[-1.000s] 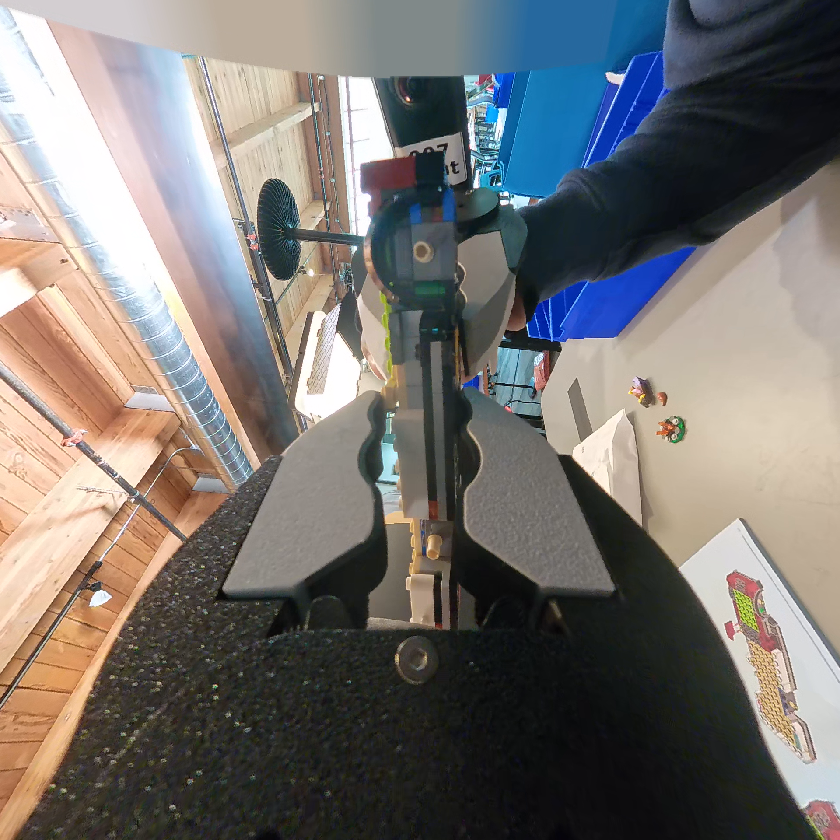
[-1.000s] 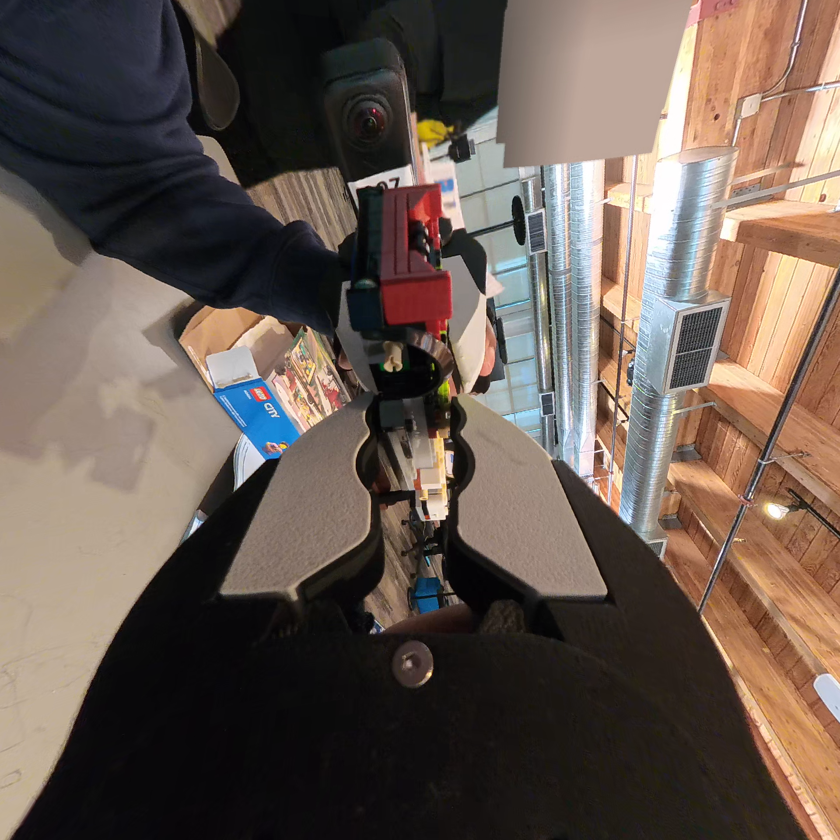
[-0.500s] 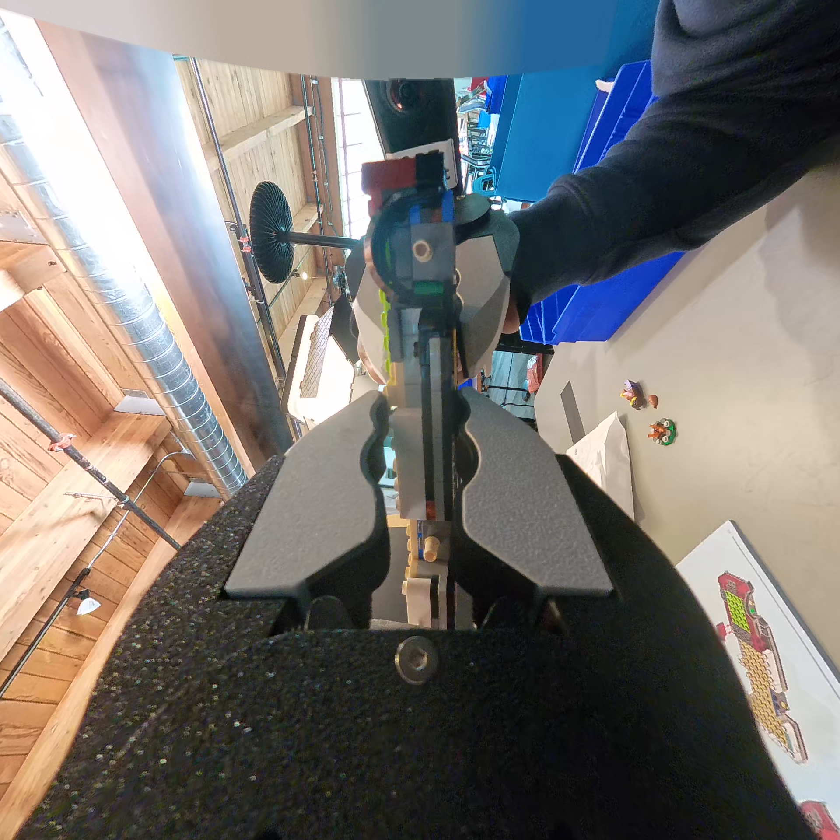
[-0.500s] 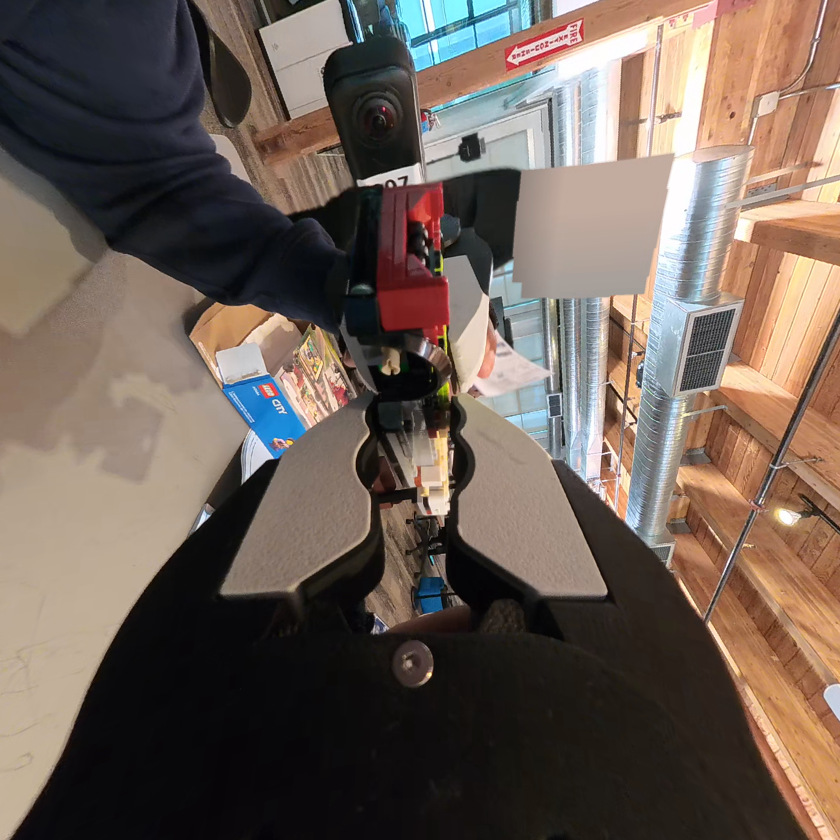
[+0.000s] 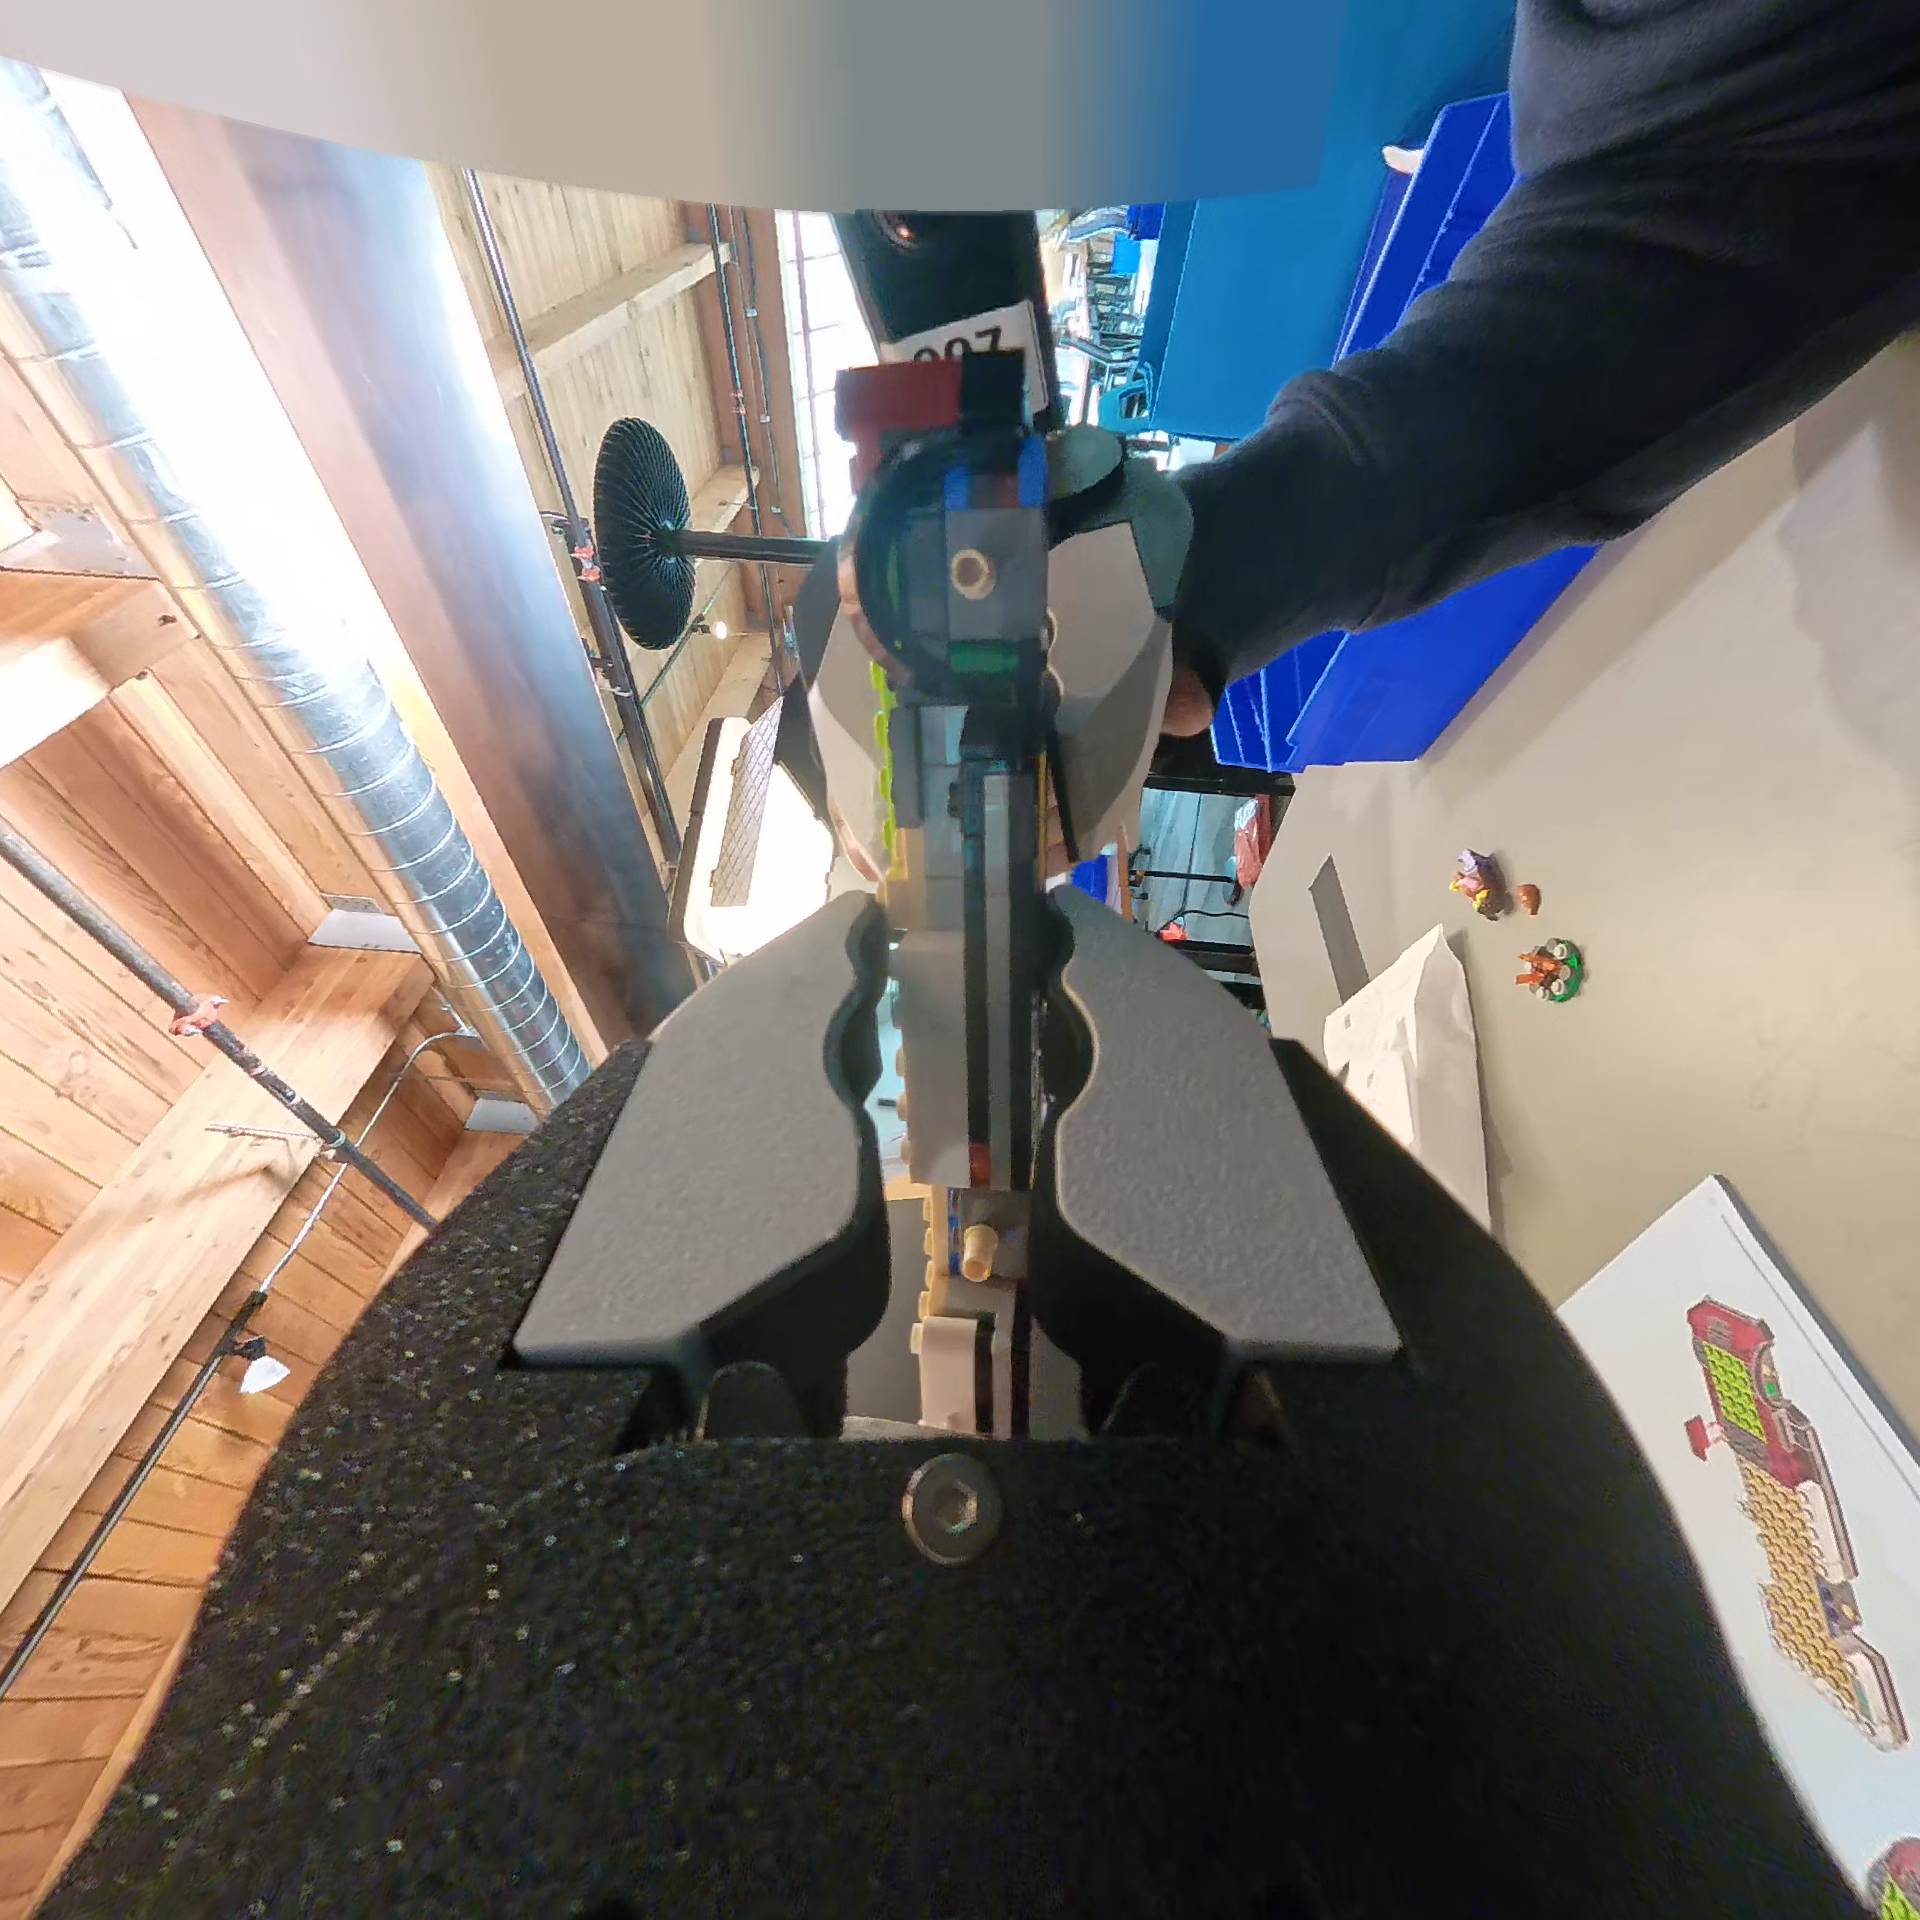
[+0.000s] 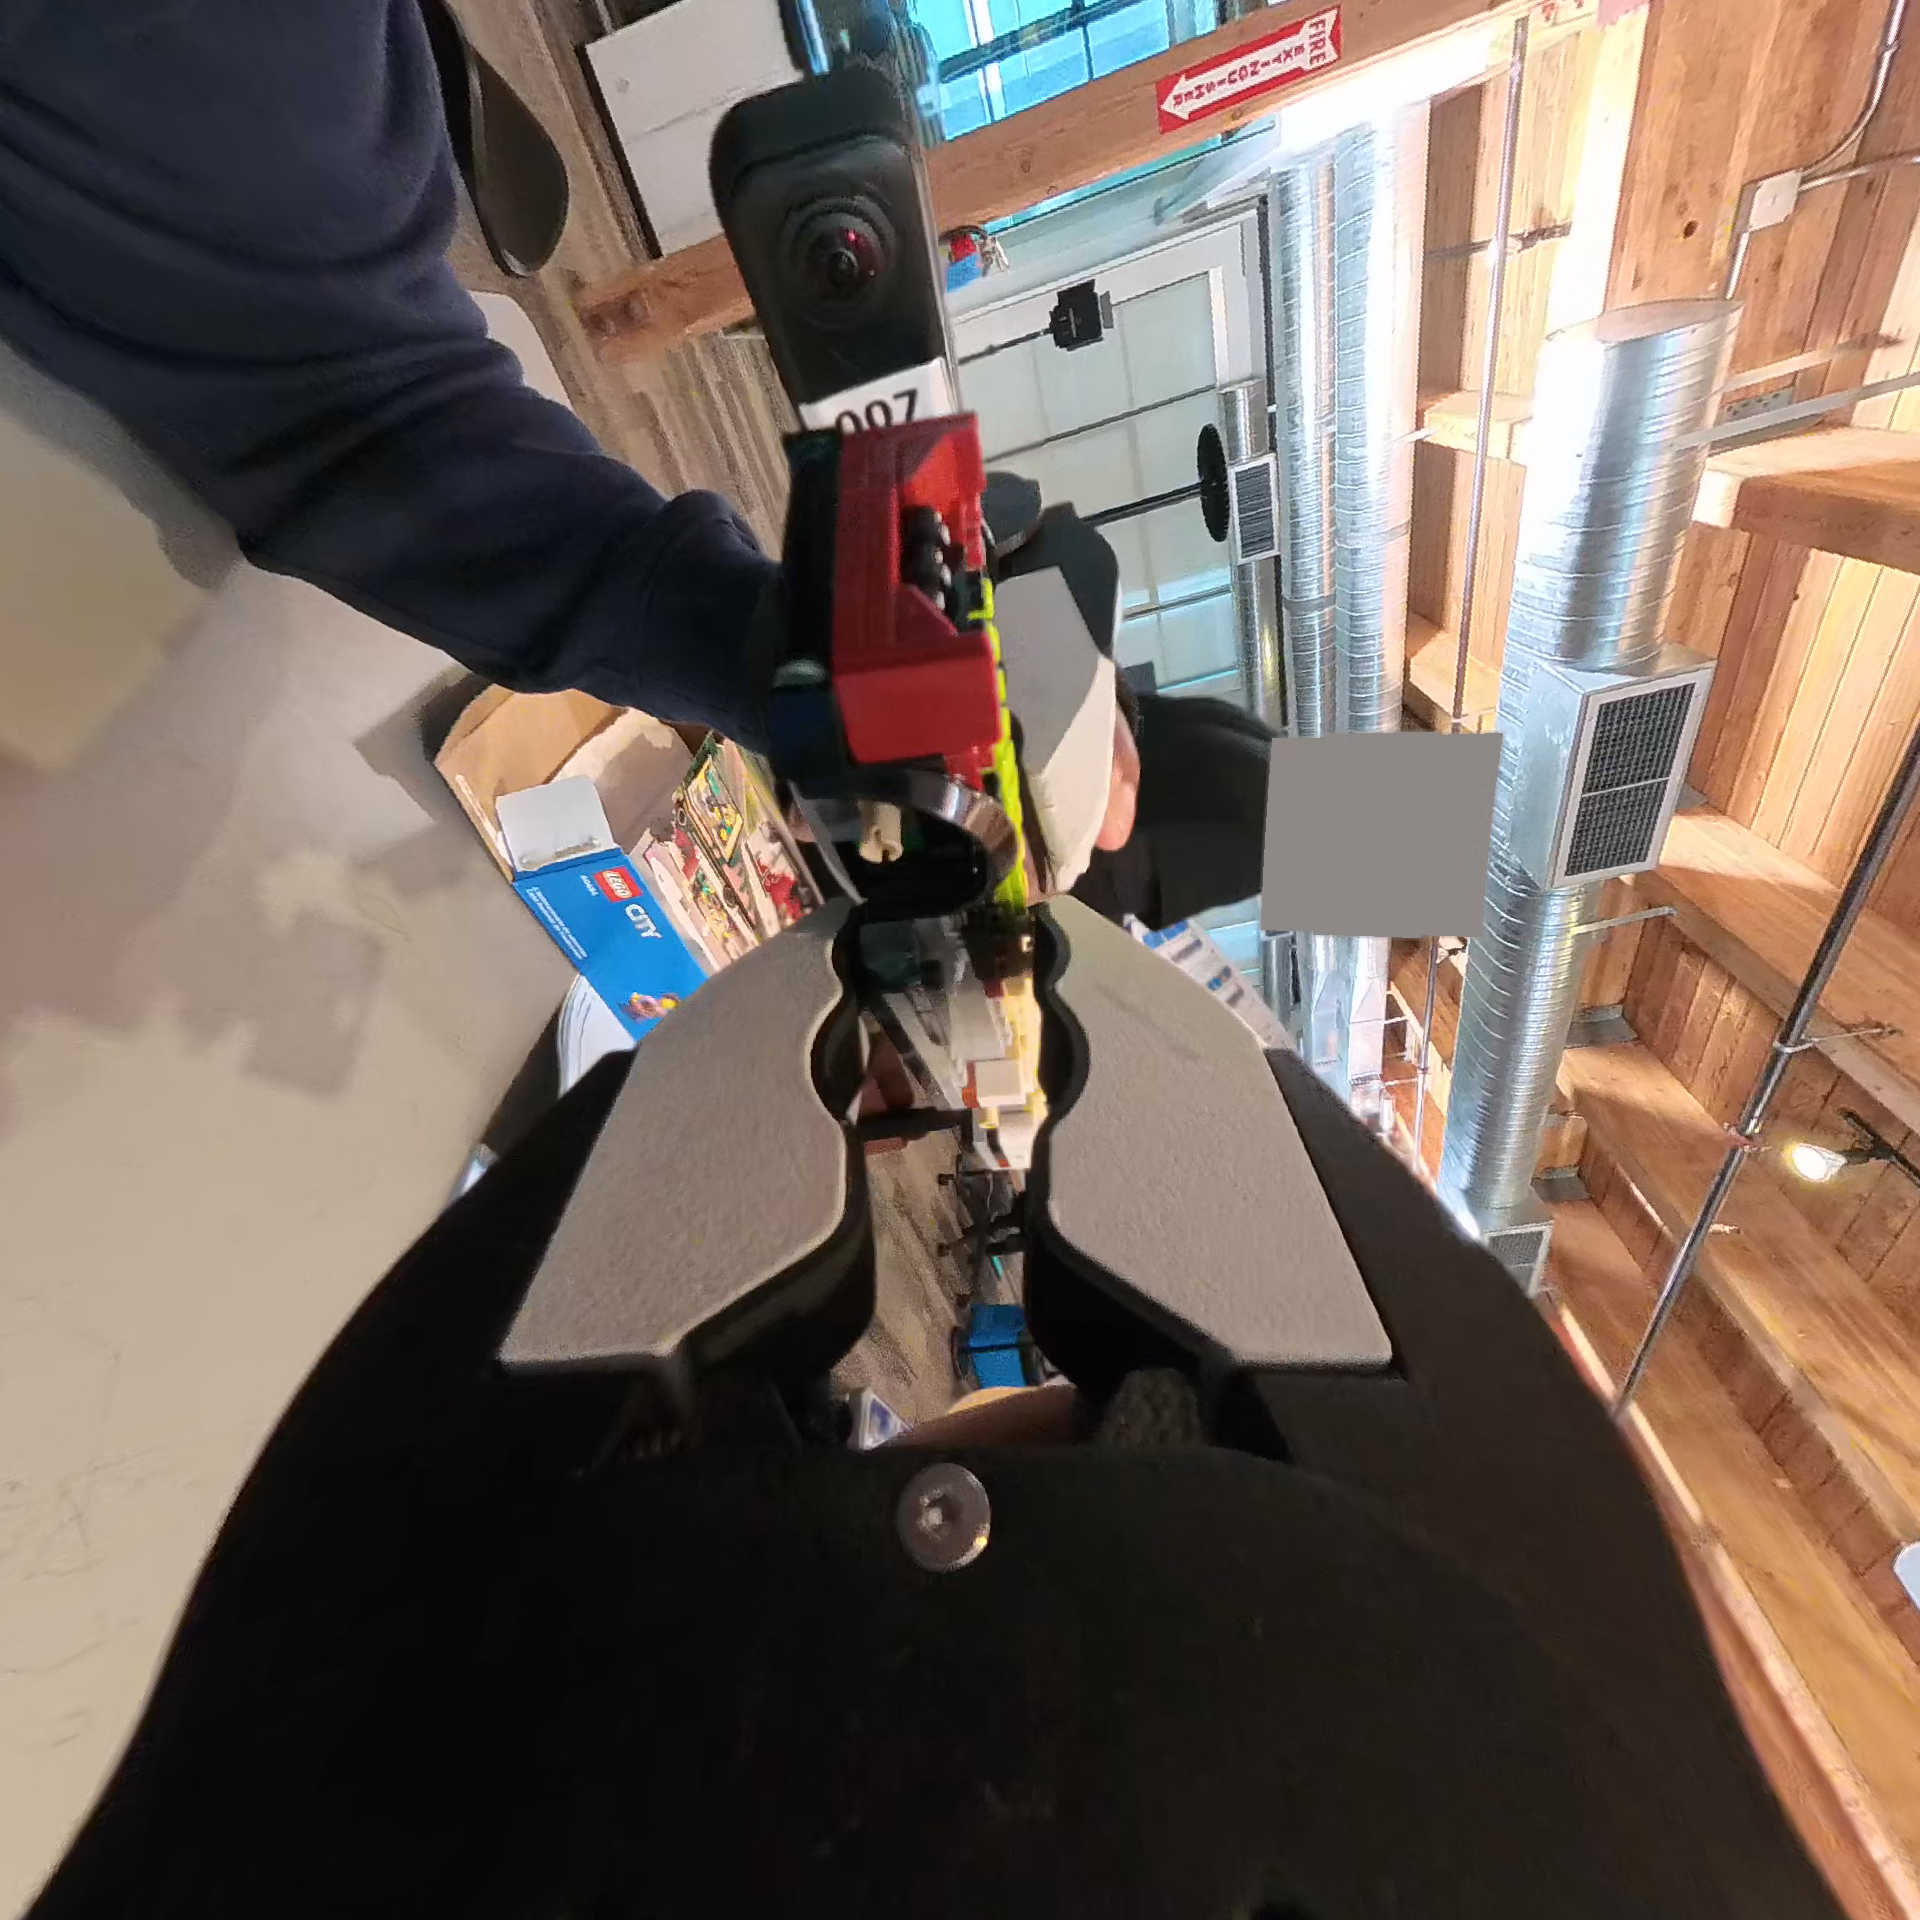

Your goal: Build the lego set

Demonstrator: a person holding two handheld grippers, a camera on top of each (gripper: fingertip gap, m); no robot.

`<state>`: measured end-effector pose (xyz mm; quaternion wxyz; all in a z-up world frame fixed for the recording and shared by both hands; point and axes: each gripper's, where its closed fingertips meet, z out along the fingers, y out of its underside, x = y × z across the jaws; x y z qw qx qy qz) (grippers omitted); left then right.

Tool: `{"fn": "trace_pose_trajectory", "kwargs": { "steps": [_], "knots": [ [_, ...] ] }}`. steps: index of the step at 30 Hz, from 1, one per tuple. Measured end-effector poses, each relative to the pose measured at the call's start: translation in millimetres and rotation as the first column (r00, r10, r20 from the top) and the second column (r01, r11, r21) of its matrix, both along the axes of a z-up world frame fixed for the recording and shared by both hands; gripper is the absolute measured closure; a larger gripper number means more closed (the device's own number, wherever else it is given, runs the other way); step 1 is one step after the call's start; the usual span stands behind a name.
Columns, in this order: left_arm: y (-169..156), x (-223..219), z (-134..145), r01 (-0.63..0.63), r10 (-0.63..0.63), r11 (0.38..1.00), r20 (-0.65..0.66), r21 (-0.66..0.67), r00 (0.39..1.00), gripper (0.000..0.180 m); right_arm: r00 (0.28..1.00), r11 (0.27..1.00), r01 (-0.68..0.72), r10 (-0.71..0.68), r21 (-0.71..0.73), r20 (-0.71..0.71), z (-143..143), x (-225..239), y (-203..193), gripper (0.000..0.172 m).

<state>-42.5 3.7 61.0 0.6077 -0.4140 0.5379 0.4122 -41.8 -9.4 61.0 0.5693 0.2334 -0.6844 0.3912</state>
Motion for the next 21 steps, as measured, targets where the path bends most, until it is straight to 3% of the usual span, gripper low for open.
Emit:
{"fn": "trace_pose_trajectory", "kwargs": {
  "steps": [7,21],
  "knots": [
    [2.3,-0.7,-1.0,0.008,-0.008,1.0,0.009,0.005,1.0,0.153,0.999,1.0,0.009,-0.008,-0.023,0.042,0.2,-1.3,2.8,0.136],
    [1.8,1.0,-2.1,0.043,-0.042,0.999,0.046,-0.018,0.998,0.153,1.0,1.0,0.0,0.0,0.008,0.015,-2.2,0.6,3.2,0.143]
  ]
}}
